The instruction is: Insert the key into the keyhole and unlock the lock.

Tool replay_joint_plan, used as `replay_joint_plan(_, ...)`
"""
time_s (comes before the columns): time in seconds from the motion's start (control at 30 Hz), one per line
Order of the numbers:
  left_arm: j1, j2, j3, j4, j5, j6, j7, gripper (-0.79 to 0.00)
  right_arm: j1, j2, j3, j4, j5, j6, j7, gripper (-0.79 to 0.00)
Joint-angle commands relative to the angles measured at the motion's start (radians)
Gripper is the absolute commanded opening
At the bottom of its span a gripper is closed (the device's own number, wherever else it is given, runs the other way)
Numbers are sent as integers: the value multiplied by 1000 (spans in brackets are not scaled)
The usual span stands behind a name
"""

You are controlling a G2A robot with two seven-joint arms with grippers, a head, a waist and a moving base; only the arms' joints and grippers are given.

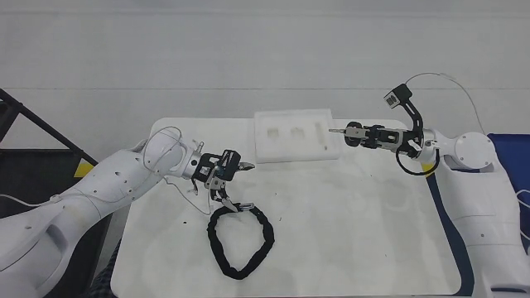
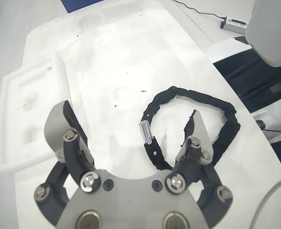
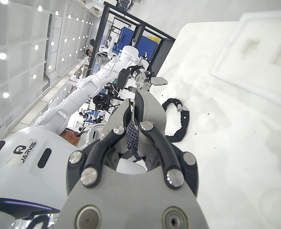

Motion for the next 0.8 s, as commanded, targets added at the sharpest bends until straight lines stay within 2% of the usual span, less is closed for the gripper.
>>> replay_joint_plan(0.0,0,0,0,0,0,0,0,0,0,0,0,0,0,0,0,-785)
replay_joint_plan(0.4,3,0,-2,2,-5,6,-3,0,0,0,0,0,0,0,0,-785)
replay_joint_plan(0.57,63,5,-35,24,-110,49,-31,0,0,0,0,0,0,0,0,-785)
replay_joint_plan(0.77,149,35,-52,44,-105,107,27,0,0,0,0,0,0,0,0,-785)
